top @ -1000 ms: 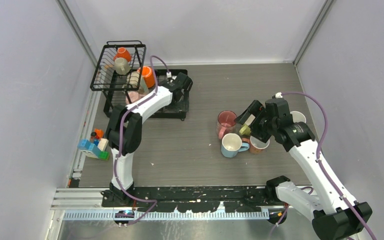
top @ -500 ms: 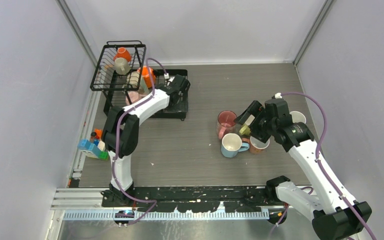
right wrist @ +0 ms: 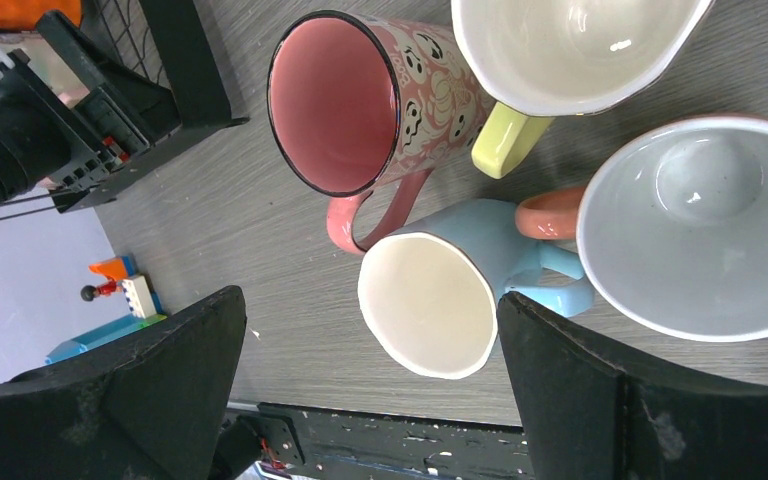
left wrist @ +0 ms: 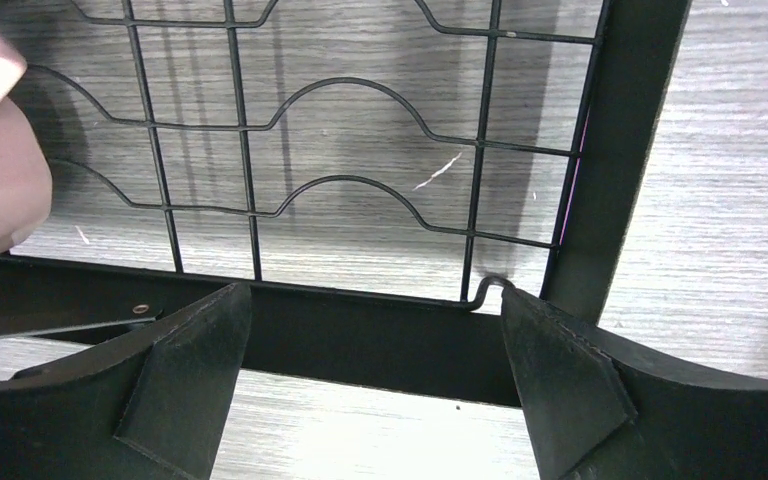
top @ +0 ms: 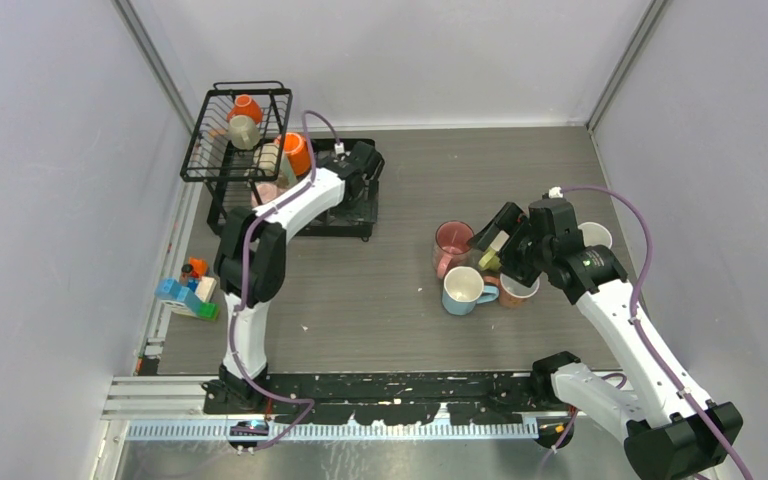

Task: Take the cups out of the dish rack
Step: Move the dish rack to the center of the board.

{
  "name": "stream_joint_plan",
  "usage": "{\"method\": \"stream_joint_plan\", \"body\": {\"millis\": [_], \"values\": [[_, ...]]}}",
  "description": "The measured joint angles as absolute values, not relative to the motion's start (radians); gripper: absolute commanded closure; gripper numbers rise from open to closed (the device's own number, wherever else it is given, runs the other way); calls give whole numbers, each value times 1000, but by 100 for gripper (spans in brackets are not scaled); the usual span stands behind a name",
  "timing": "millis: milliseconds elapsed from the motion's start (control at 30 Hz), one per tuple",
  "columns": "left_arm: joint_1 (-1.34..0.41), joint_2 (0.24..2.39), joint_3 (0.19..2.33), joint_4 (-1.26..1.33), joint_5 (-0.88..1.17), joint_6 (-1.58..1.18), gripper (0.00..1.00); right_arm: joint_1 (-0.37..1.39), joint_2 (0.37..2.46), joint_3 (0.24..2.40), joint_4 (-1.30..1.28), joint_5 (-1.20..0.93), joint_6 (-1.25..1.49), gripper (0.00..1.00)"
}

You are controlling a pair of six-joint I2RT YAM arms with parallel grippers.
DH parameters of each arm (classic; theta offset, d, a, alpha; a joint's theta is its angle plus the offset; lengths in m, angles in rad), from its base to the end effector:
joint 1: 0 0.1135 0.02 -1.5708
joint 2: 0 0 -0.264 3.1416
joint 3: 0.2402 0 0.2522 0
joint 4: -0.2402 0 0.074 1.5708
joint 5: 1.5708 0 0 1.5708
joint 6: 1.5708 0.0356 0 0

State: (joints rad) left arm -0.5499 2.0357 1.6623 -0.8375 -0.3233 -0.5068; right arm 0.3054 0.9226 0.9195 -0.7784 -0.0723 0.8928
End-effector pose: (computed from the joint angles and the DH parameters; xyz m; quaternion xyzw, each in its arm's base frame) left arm 0.3693 -0.2131 0.2151 -0.0079 0.9714 0.0477 0.2324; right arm 0.1742 0.0576 0.3061 0.2538 0.8870 0.2442 0.2985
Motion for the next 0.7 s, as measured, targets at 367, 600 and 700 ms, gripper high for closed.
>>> {"method": "stream_joint_plan", "body": {"millis": [367,600,700], "values": [[-522,2096,1739,-919,-231,-466,0,305,927,920,-778,-73,892,0],[-516,2083,1702,-883,-209,-463,0,305,955,920,-765,-83,891,0],[-516,2074,1685,-865,-207,-462,0,305,962,920,-763,-88,891,0]]}}
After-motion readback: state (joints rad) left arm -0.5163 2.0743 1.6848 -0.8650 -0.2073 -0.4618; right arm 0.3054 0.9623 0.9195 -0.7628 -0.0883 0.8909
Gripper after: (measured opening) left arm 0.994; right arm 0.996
